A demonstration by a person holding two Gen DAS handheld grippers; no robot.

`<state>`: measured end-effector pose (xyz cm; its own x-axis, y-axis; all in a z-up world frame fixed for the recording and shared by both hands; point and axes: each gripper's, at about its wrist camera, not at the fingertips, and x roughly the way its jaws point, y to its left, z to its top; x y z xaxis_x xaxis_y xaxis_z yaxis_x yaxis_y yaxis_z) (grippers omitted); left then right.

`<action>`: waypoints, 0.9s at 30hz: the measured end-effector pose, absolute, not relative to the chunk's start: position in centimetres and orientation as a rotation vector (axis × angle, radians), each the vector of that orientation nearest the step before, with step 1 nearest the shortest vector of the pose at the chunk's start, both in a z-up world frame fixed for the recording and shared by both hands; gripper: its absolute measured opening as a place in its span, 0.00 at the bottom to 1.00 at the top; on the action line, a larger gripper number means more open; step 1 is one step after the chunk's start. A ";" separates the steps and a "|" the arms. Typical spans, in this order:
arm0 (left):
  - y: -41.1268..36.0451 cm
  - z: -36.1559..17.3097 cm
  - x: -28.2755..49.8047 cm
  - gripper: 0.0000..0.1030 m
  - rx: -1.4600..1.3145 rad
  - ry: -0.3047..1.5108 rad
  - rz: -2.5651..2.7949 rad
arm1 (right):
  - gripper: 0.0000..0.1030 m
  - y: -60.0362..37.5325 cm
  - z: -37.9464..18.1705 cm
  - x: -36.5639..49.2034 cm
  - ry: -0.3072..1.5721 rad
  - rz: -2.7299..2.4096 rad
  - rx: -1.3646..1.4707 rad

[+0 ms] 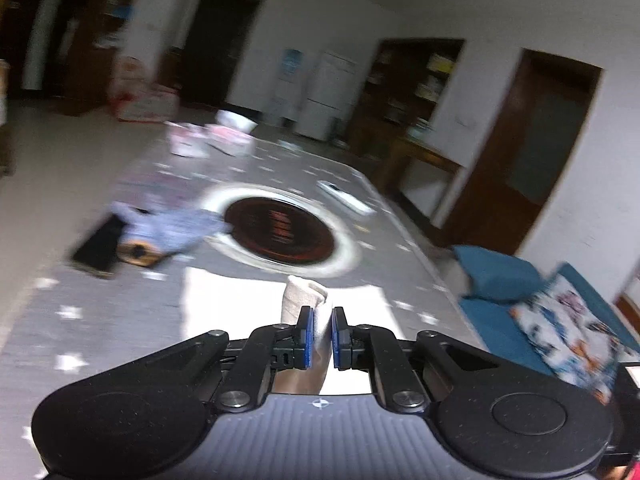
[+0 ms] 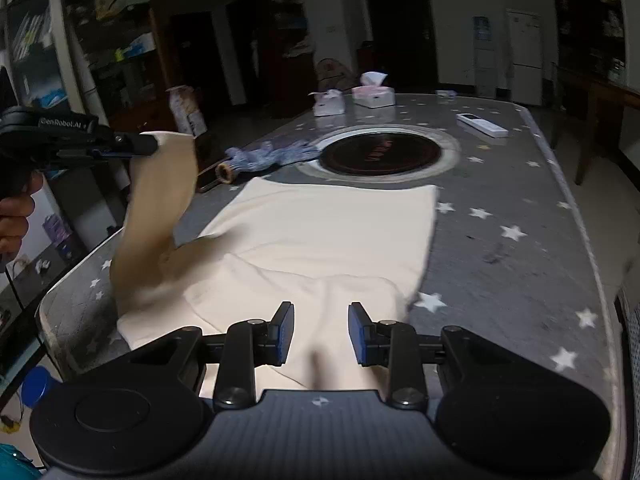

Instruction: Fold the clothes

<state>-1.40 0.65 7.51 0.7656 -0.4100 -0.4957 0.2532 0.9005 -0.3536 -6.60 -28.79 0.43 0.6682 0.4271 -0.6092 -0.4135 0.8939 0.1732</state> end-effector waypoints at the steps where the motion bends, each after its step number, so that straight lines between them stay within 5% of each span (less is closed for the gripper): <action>1: -0.5 7.4 -1.2 0.10 -0.272 0.607 -0.396 | 0.28 -29.3 0.4 -6.7 0.691 0.468 0.028; 17: -11.2 1.4 -0.2 0.11 -0.178 0.757 -0.667 | 0.28 -34.3 -1.2 -6.8 0.707 0.362 0.109; 19: -11.2 1.2 -0.4 0.16 -0.109 0.740 -0.673 | 0.28 -34.2 -1.2 -6.7 0.706 0.365 0.109; 22: -11.5 0.4 -1.1 0.39 -0.038 0.755 -0.674 | 0.28 -34.0 -1.2 -6.5 0.707 0.367 0.109; 27: -13.0 -1.8 -1.9 0.40 0.089 0.775 -0.657 | 0.28 -33.7 -1.7 -6.0 0.723 0.367 0.114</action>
